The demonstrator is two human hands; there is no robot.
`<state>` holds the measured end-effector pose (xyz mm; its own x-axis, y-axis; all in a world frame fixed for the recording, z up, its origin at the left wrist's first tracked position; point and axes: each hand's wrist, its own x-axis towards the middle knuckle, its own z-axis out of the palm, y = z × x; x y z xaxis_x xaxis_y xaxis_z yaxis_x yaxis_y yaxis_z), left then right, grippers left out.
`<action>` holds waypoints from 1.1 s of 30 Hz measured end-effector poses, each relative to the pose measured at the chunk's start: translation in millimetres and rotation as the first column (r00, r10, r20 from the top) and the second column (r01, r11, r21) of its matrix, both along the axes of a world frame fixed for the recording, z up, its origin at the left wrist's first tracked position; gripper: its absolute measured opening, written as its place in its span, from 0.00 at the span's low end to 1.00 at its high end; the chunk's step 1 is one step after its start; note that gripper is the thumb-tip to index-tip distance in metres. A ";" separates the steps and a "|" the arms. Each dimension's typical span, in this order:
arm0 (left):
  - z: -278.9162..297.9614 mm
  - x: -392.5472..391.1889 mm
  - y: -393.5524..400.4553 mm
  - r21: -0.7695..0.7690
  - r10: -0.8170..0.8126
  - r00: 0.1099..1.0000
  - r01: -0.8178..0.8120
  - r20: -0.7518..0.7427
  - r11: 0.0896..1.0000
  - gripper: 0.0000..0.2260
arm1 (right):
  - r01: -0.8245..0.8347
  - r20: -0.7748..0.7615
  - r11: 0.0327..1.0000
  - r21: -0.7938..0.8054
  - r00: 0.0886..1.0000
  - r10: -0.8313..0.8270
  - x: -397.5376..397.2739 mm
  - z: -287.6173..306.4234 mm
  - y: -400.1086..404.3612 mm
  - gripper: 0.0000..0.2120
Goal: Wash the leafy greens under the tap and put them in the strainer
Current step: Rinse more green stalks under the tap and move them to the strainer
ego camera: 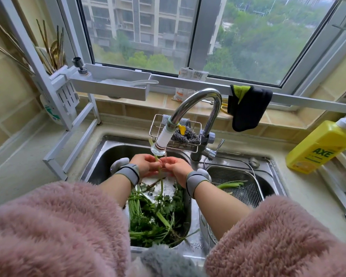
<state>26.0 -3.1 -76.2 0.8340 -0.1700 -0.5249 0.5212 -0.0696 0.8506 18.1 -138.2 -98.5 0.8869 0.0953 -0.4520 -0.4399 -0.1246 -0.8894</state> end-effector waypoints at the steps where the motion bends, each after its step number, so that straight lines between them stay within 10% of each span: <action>1: 0.2 1.5 0.3 -0.033 0.029 1.000 -0.029 0.000 0.999 0.03 | -0.039 0.011 0.999 -0.003 0.999 0.039 -0.8 -3.2 2.3 0.14; 15: 41.6 34.4 20.2 -0.212 0.396 0.904 -0.361 0.159 0.908 0.07 | -0.157 0.130 0.964 -0.214 0.974 0.188 3.9 -10.1 -4.3 0.11; 33: 67.1 50.5 35.0 -0.204 0.405 0.857 -0.355 0.320 0.912 0.08 | -0.138 0.093 0.938 -0.319 0.980 0.176 2.3 -17.1 -7.1 0.10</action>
<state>76.6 31.9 -9.1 0.9713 0.1499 -0.1845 0.1530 0.1998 0.9678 20.4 -145.3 -115.6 0.9207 0.1098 -0.3746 -0.2868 -0.4607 -0.8399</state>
